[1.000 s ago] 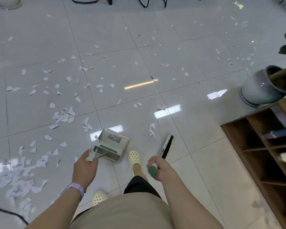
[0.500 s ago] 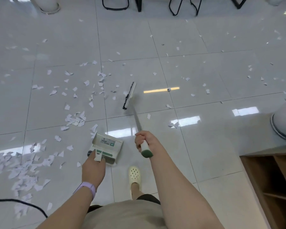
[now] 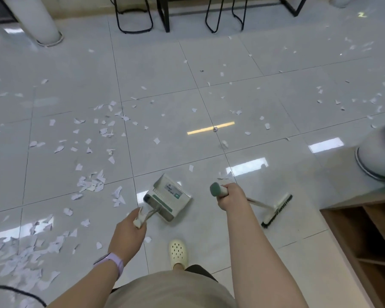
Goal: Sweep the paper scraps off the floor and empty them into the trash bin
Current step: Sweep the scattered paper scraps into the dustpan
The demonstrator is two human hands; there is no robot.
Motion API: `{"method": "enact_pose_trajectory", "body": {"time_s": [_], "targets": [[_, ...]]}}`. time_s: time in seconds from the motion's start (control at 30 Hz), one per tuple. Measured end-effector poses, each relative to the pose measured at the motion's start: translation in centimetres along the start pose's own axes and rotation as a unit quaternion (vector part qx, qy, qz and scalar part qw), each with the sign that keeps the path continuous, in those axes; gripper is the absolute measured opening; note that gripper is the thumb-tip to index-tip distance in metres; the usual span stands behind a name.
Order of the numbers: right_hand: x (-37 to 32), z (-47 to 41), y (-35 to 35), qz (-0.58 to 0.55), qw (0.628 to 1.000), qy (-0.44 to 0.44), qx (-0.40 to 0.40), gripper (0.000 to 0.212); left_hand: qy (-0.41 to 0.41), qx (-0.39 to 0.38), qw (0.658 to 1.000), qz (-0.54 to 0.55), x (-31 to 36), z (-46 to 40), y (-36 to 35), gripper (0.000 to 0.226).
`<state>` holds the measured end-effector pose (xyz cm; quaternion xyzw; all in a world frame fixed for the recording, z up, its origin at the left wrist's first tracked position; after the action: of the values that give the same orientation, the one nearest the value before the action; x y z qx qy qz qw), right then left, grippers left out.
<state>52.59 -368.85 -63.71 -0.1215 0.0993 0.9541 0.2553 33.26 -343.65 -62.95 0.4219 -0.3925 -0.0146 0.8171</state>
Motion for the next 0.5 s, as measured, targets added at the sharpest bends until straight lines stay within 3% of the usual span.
{"method": "enact_pose_trajectory", "body": {"time_s": [0.13, 0.23, 0.37, 0.5], "targets": [[1.3, -1.8, 0.1, 0.008, 0.999, -0.03, 0.007, 0.019, 0.008, -0.001, 1.0, -0.01, 0.4, 1.2, -1.9, 0.04], [4.8, -0.7, -2.0, 0.066, 0.995, -0.069, -0.037, 0.021, 0.032, 0.022, 0.999, 0.008, -0.3, 1.5, -1.1, 0.04], [9.1, 2.8, -6.3, 0.16, 0.978, -0.081, -0.11, 0.026, 0.1, 0.095, 0.99, 0.041, -2.5, 2.6, 1.6, 0.038], [11.7, 1.0, -9.3, 0.12, 0.969, -0.127, -0.172, 0.039, 0.194, 0.18, 0.96, 0.088, -5.8, 5.4, 3.4, 0.037]]}}
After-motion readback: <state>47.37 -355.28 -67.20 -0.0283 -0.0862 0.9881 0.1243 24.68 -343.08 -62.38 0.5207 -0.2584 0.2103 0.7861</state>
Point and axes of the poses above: each hand's wrist, its own z-axis away from the middle knuckle, its own y-axis out of the back of the hand, x = y × z, the point moved 6 cm from there along -z, towards the middle knuckle, and after that the axes turned 9 degrees about x, right-handed, at the moved point
